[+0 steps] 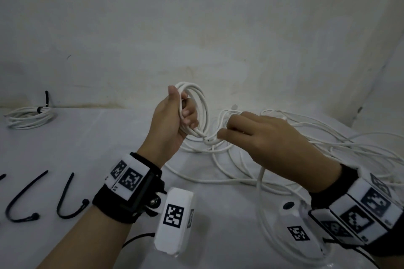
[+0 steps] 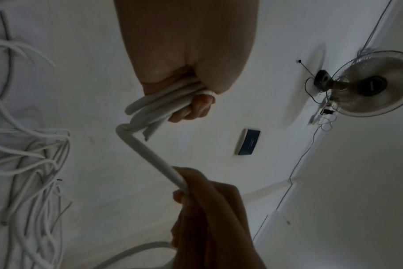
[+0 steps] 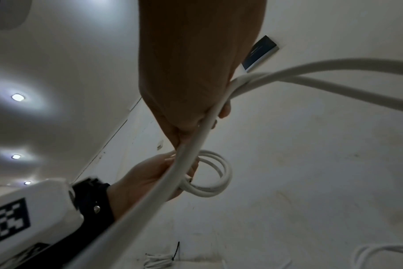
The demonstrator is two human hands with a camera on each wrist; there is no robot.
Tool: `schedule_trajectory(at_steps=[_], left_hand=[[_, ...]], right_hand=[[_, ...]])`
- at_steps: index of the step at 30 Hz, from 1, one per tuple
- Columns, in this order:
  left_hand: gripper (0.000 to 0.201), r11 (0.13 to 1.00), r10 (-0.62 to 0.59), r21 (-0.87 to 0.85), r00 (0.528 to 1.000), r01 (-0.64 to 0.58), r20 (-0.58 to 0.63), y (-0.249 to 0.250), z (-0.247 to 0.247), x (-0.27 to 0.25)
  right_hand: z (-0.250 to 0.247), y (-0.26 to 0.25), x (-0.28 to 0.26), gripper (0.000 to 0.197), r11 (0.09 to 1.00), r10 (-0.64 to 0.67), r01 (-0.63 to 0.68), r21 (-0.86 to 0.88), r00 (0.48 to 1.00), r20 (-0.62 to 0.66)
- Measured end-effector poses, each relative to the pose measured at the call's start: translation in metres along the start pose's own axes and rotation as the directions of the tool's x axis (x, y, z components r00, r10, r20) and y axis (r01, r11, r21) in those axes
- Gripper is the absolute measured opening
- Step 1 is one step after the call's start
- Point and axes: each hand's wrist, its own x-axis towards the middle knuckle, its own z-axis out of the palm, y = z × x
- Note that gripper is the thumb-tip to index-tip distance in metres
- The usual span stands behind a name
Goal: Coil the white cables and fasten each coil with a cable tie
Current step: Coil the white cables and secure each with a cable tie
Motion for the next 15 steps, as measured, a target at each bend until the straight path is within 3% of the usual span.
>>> schedule_trajectory(at_steps=[5,8,10,15], left_hand=[[0.039,0.985,-0.041,0.172,0.998,0.032,0.046,-0.006,0.008,-0.007],[0.035,0.927,-0.085,0.373,0.99,0.038,0.111,-0.008,0.012,-0.013],[0.039,0.866,-0.129,0.498,0.985,0.053,0.118,-0.008,0.013,-0.016],[0.045,0.825,-0.157,0.563,0.973,0.035,0.169,-0.002,0.013,-0.018]], right_hand=[[0.003,0.002,0.002,0.023,0.999,0.034,-0.031,0.045,0.996,-0.079],[0.006,0.003,0.007,0.007,0.998,0.031,-0.021,0.06,0.984,-0.177],[0.01,0.004,0.012,0.007,0.997,0.015,0.001,0.072,0.973,-0.231],[0.014,0.003,0.02,0.011,0.976,0.064,-0.011,0.219,0.969,-0.238]])
